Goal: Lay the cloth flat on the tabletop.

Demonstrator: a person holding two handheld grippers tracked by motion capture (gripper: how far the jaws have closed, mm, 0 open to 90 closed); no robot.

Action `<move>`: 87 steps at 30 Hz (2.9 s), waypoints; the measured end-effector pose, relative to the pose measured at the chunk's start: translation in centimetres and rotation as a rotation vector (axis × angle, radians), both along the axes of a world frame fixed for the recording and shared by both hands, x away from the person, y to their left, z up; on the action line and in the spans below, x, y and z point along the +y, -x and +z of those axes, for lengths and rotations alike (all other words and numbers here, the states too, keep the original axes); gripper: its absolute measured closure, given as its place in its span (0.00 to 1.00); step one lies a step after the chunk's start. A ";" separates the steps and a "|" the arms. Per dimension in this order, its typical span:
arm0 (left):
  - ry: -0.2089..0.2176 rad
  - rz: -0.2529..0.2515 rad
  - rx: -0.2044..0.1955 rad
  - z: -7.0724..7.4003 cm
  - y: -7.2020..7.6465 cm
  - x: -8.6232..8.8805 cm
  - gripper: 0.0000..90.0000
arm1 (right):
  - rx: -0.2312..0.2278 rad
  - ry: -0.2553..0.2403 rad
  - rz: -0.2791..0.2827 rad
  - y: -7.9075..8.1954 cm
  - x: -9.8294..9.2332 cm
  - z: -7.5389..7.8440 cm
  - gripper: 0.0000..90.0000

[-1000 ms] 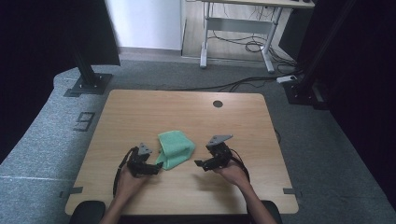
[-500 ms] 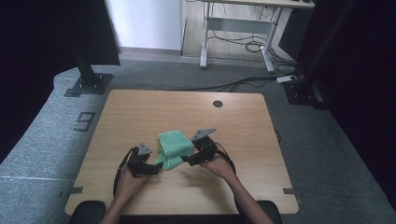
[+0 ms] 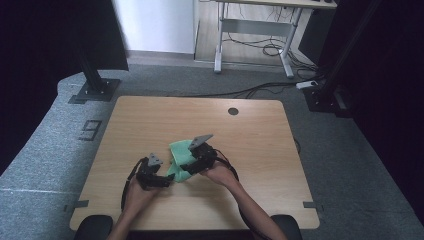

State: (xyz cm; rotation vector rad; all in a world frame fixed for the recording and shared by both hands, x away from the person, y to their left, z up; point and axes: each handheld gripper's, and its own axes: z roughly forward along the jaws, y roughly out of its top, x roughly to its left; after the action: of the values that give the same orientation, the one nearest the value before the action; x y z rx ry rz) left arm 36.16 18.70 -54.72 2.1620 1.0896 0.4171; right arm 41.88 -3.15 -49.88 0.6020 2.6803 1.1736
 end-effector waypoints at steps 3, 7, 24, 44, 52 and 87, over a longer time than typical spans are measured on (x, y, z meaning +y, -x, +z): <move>0.001 0.001 -0.001 0.0 0.0 0.0 0.18 | -0.006 0.036 0.020 -0.2 1.2 -0.4 0.32; 0.002 0.001 0.000 0.0 0.0 0.0 0.18 | -0.020 0.089 0.018 -0.3 1.8 -0.9 0.45; 0.001 0.002 0.000 0.0 0.0 0.0 0.18 | -0.016 0.049 -0.135 -1.0 -3.6 1.9 0.84; 0.001 0.003 0.000 0.0 0.0 0.0 0.18 | 0.082 0.048 -0.370 -3.7 -13.0 -1.3 0.82; 0.001 0.003 0.000 0.0 0.0 0.0 0.18 | 0.080 0.081 -0.393 -3.5 -13.8 -2.0 0.63; 0.004 0.004 -0.001 0.0 0.0 -0.1 0.18 | 0.089 -0.017 -0.261 -8.8 -3.4 -1.8 0.57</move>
State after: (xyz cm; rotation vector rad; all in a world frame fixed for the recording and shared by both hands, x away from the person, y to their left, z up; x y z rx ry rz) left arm 36.16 18.64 -54.75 2.1565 1.0941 0.4178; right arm 50.70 -6.53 -51.72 0.9942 2.5632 1.1229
